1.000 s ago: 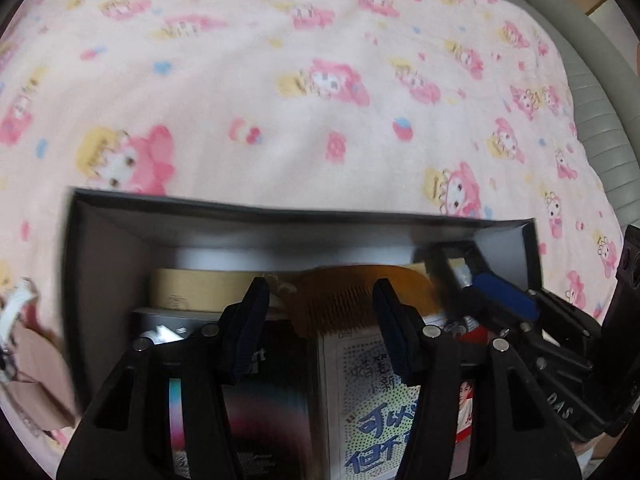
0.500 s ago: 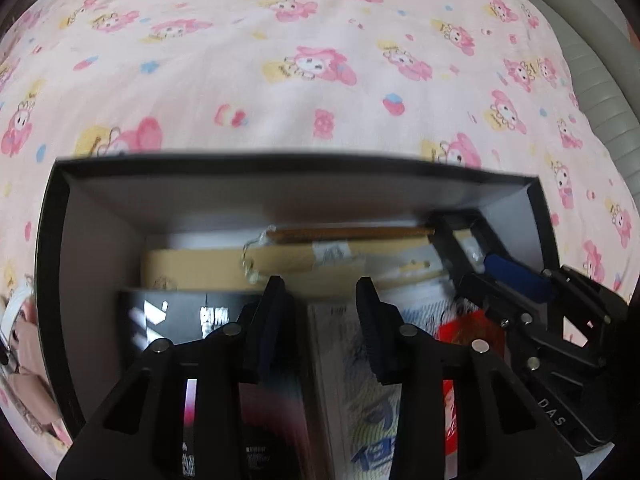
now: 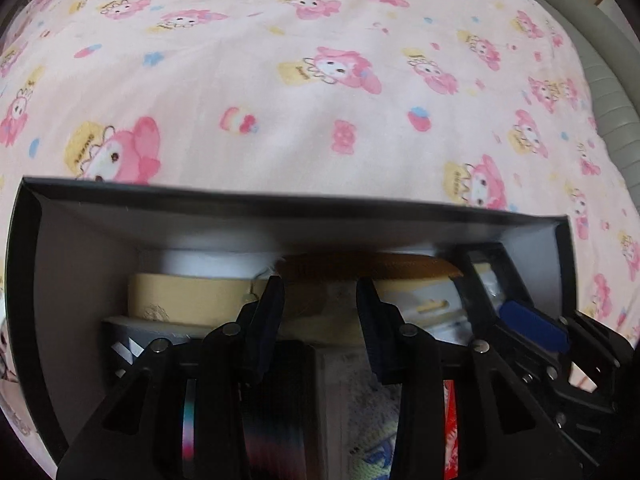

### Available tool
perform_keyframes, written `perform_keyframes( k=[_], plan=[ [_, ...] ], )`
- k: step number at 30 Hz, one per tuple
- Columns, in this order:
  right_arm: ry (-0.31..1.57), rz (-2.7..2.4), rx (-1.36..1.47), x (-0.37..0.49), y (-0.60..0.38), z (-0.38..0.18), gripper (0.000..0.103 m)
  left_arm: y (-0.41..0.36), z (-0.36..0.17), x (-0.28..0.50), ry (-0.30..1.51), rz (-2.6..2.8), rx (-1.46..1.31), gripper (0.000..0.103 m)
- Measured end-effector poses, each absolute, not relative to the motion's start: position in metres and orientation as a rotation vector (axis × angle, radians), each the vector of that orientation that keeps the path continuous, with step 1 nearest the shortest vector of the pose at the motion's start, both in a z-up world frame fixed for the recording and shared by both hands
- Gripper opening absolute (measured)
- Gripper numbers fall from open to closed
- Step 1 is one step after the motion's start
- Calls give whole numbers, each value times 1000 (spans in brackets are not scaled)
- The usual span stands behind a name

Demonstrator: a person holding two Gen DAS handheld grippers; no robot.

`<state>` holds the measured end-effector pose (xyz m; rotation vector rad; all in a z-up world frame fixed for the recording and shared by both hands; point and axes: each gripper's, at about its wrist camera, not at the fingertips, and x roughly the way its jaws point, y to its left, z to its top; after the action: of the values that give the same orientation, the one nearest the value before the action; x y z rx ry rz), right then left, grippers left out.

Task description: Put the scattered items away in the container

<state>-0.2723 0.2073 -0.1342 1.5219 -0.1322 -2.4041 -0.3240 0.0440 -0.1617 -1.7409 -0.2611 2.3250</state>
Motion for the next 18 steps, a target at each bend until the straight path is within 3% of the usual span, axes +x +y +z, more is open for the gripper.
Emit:
perform_keyframes(
  k=[7, 11, 18],
  plan=[
    [-215, -2470, 1490, -255, 221, -116, 24, 53, -110, -282, -243, 2398, -1533, 40],
    [-284, -2535, 1472, -240, 232, -99, 26, 58, -75, -258, -180, 2494, -1404, 58],
    [-221, -2712, 1370, -188, 231, -51, 46, 51, -16, -214, -135, 2608, -1225, 82]
  ],
)
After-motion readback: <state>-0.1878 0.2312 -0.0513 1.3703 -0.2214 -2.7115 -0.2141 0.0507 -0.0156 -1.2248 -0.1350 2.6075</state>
